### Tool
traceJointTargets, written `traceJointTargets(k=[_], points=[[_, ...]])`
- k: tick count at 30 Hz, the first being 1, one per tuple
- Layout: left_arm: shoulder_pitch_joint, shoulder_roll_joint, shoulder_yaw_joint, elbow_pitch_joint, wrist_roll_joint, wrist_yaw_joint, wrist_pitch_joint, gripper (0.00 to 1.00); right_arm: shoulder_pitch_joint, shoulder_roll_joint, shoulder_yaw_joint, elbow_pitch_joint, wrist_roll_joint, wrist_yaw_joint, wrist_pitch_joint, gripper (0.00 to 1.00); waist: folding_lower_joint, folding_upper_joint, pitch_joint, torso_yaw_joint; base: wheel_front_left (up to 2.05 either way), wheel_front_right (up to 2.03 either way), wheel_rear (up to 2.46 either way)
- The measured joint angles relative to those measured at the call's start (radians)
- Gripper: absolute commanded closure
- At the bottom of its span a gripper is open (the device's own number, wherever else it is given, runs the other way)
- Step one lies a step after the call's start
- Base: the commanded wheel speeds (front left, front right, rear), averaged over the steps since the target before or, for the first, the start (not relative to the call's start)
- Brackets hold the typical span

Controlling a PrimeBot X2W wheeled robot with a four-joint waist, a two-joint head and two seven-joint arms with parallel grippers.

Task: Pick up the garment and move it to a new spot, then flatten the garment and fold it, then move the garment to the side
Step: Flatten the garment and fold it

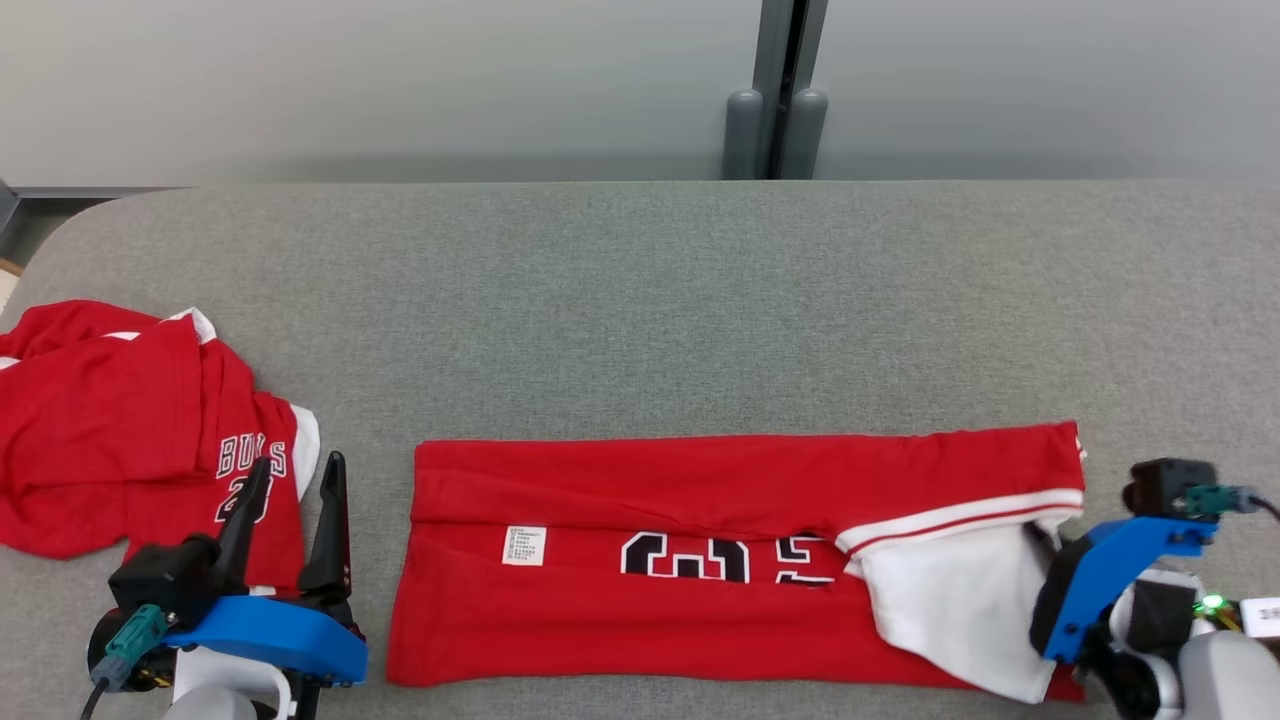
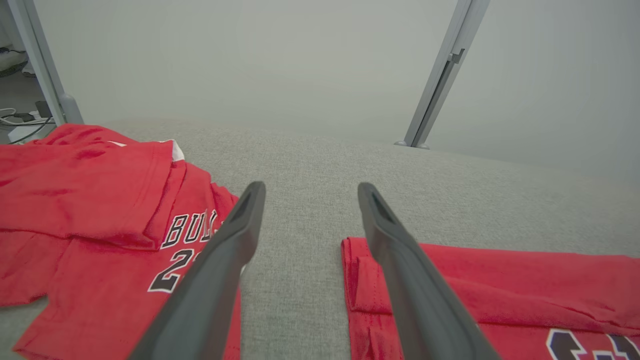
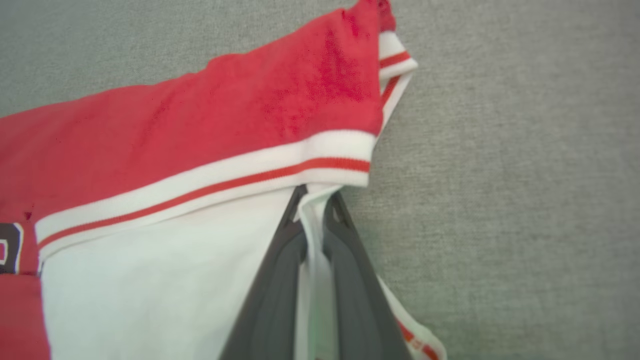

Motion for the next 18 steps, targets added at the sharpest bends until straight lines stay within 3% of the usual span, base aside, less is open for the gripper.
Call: traceJointTargets(k=[11,18], points=[[0.000,-0.001,0.001,-0.034,-0.002,0.018,-0.001,0.00,0.034,-0.094,-0.183,-0.287,-0.082,0.000,0.135,1.00,0.0000,0.0000,0.003,-0.022,0.00,0.00,0.00],[0.000,0.000,-0.005,-0.041,-0.009,0.019,-0.001,0.00,0.090,-0.105,-0.266,-0.415,-0.097,0.000,0.208,1.00,0.0000,0.0000,0.002,-0.017,0.00,0.00,0.00]])
